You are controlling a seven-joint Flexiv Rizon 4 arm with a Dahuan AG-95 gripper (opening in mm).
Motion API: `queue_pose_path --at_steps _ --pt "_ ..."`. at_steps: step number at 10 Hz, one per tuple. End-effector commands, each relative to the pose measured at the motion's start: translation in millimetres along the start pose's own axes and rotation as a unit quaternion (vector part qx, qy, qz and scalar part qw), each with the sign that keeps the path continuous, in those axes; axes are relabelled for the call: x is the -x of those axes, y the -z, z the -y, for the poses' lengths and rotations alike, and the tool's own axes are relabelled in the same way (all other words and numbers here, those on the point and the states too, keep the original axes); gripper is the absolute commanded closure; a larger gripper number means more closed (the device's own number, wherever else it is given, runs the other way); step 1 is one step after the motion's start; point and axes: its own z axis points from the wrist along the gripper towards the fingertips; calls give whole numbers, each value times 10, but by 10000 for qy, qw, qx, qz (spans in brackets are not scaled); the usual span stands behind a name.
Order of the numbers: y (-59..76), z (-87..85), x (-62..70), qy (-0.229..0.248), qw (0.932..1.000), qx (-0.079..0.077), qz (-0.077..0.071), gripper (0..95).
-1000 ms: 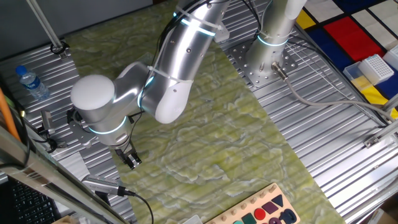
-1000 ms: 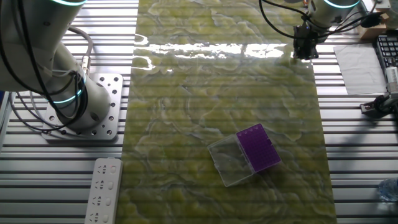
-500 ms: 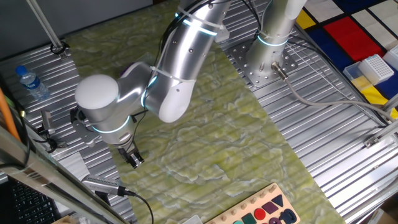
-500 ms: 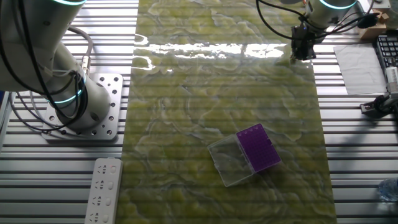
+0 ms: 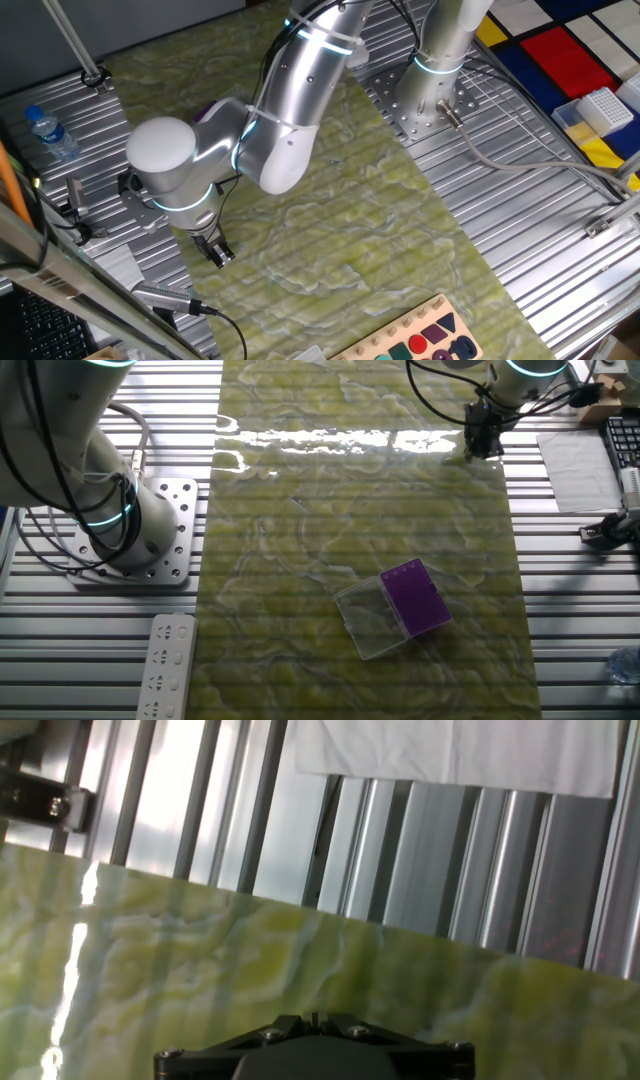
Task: Insert a small pipette tip into the holder for small pipette tips
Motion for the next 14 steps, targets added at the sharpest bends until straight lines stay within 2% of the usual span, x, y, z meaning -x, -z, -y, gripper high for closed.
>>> queue_pose_path --at_steps 1,4,6,7,10,11,12,14 --pt "-19 5 -101 -1 10000 2 -11 950" --pt "96 -8 -271 8 10000 16 -89 950" --pt "73 -7 -368 80 9999 -50 -86 950" --pt "81 13 -375 149 9997 -146 -113 950" --pt "139 110 -397 70 9998 -144 -134 950" --pt "163 124 -398 -60 9997 -156 -198 950" --pt "170 126 -399 -230 9990 -133 -370 950" --pt "169 126 -399 -411 9976 -136 -537 950"
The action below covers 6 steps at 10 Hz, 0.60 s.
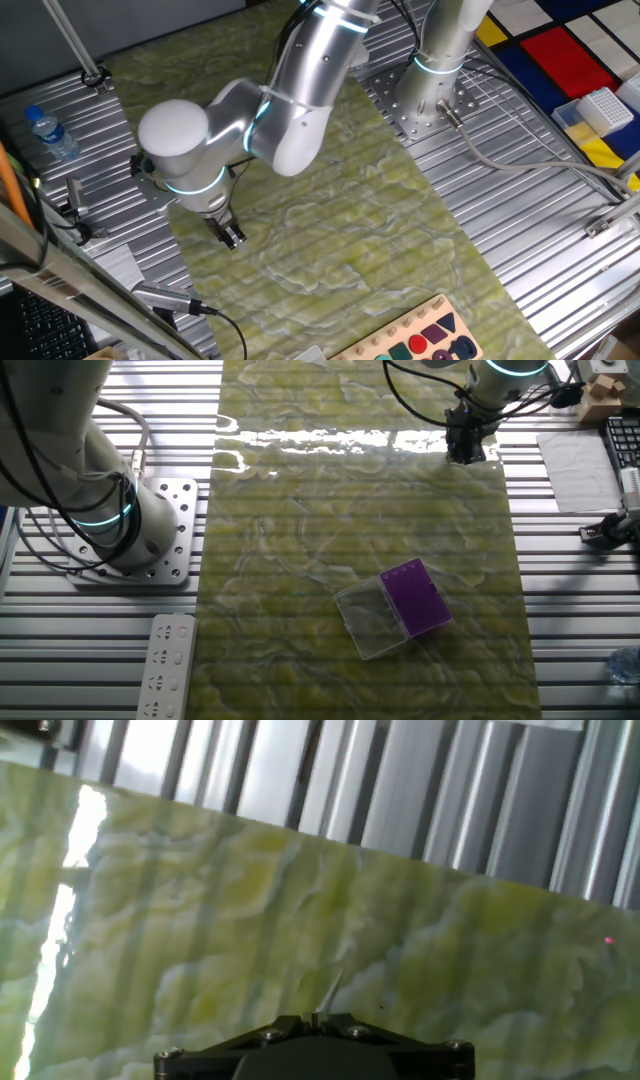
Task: Insert a small pipette tip into the holder for small pipette tips
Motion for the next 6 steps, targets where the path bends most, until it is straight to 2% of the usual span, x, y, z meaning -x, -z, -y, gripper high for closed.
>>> queue_pose_path --at_steps 1,2,5,6 --pt "-7 -3 18 -304 9987 -22 -396 950" --pt "-10 -3 18 -342 9984 -24 -443 950" --pt "-24 -3 10 -348 9986 -39 -390 950" --pt "-21 -3 2 -342 9991 -12 -239 950"
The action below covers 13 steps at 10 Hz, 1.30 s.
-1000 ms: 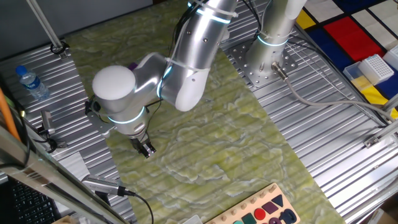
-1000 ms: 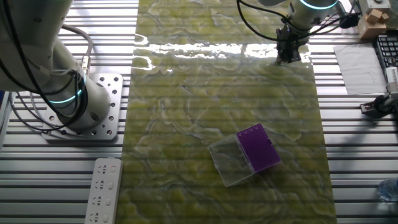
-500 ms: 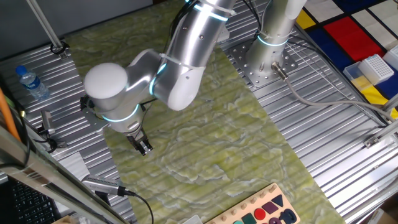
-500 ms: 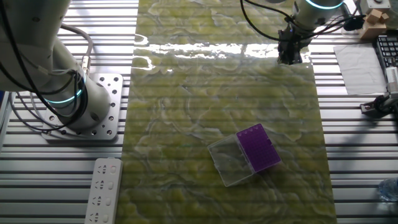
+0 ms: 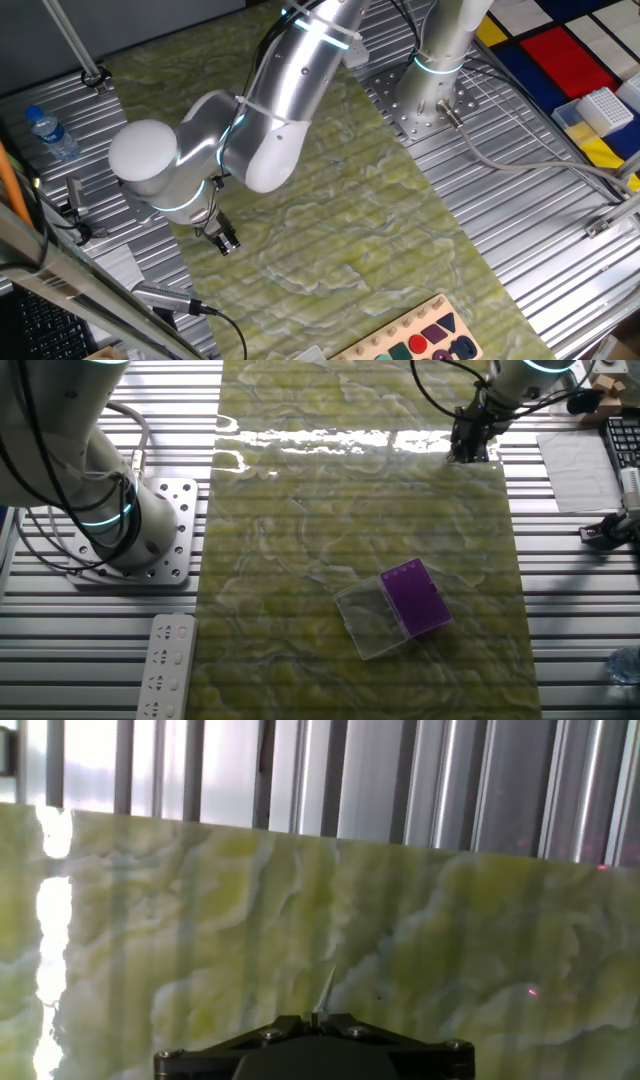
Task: Insert a small pipette tip into the holder for small pipette tips
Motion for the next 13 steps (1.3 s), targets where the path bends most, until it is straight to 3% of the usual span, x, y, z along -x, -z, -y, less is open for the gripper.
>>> queue_pose_path --at_steps 1,2,7,9,11,12,13 --pt "15 6 -34 53 9993 56 353 950" --pt "49 3 -50 55 9984 49 561 950" --pt "78 -2 -58 -43 9925 -15 1223 950" --pt "80 -2 -48 -91 9911 -17 1325 950" --pt "77 3 -18 -122 9910 -37 1335 950" --pt "59 5 -7 -135 9910 -45 1333 760" --pt "45 7 0 -139 9910 -64 1333 760"
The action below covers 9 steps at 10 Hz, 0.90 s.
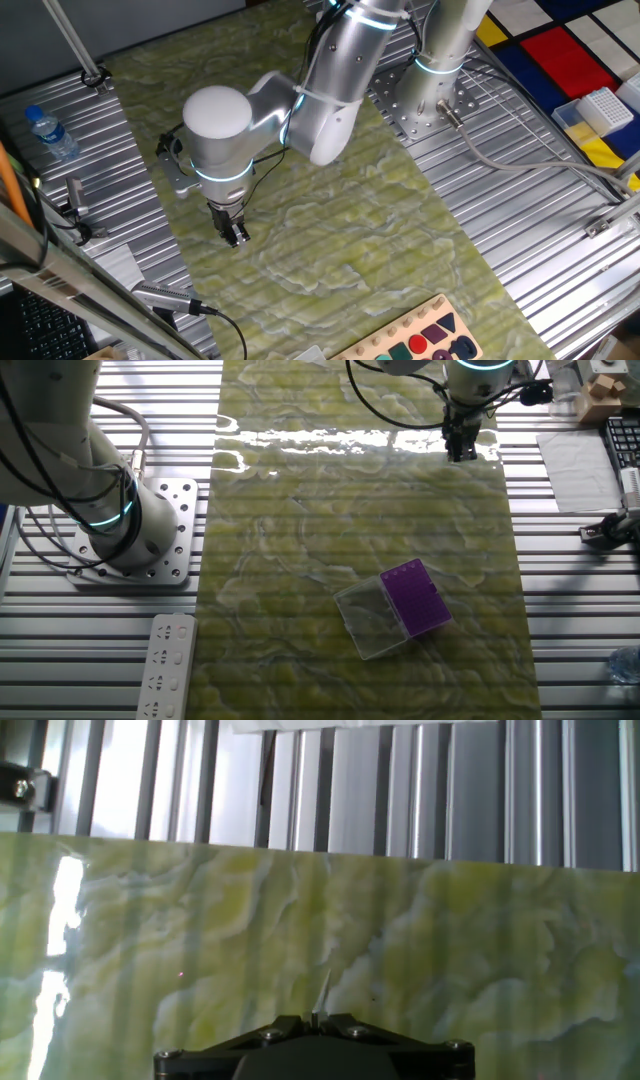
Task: Insert a small pipette tip into the holder for small pipette tips
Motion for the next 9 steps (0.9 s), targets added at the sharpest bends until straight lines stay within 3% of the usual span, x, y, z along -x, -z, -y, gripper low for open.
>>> queue_pose_path --at_steps 1,9 --pt "-31 0 18 0 10000 -42 2 760" --pt "-56 1 82 -247 9996 -38 114 760"
